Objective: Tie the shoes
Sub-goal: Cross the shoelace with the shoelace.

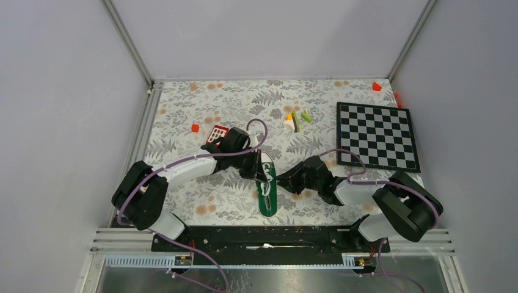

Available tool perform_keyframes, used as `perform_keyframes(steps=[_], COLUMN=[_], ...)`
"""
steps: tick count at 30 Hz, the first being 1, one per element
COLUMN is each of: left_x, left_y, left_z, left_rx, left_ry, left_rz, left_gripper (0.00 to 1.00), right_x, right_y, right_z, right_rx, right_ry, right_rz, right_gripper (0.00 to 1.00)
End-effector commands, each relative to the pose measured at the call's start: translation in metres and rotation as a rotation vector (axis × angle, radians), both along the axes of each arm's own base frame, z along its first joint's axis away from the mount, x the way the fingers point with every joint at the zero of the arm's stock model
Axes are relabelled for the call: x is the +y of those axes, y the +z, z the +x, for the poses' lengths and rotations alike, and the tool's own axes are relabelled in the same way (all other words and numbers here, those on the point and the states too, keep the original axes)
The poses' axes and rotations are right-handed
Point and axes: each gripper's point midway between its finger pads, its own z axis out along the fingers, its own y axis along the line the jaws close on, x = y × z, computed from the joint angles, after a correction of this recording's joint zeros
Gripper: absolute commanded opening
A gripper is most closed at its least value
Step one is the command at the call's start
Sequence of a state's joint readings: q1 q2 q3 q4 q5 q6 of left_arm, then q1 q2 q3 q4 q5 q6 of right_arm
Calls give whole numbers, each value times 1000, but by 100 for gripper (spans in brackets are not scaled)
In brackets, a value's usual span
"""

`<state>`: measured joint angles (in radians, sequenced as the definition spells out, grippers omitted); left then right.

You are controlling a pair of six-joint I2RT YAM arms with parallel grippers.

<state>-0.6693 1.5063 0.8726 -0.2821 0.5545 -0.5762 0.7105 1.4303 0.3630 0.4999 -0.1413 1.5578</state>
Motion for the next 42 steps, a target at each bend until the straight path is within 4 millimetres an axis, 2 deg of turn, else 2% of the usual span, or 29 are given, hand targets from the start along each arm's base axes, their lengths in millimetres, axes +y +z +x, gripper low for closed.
perform_keyframes(steps=[1, 8, 16, 21, 30, 42], left_x=[-6, -4, -4, 1, 6, 5], left_y=[14, 11, 7, 5, -7, -8], left_z=[-2, -3, -7, -7, -7, -6], left_rx=[-44, -48, -65, -87, -88, -91], left_ry=[-35, -27, -6, -3, 17, 14], left_rz=[-59, -59, -116, -93, -70, -69], left_gripper=[0, 0, 0, 0, 0, 0], right_x=[-2, 0, 15, 19, 22, 25], right_y=[15, 20, 19, 21, 25, 26], right_z=[3, 2, 7, 11, 13, 14], right_rx=[-26, -24, 1, 0, -1, -13], right_ry=[-23, -10, 12, 20, 18, 25], right_rz=[28, 30, 72, 75, 88, 109], right_gripper=[35, 35, 36, 36, 36, 38])
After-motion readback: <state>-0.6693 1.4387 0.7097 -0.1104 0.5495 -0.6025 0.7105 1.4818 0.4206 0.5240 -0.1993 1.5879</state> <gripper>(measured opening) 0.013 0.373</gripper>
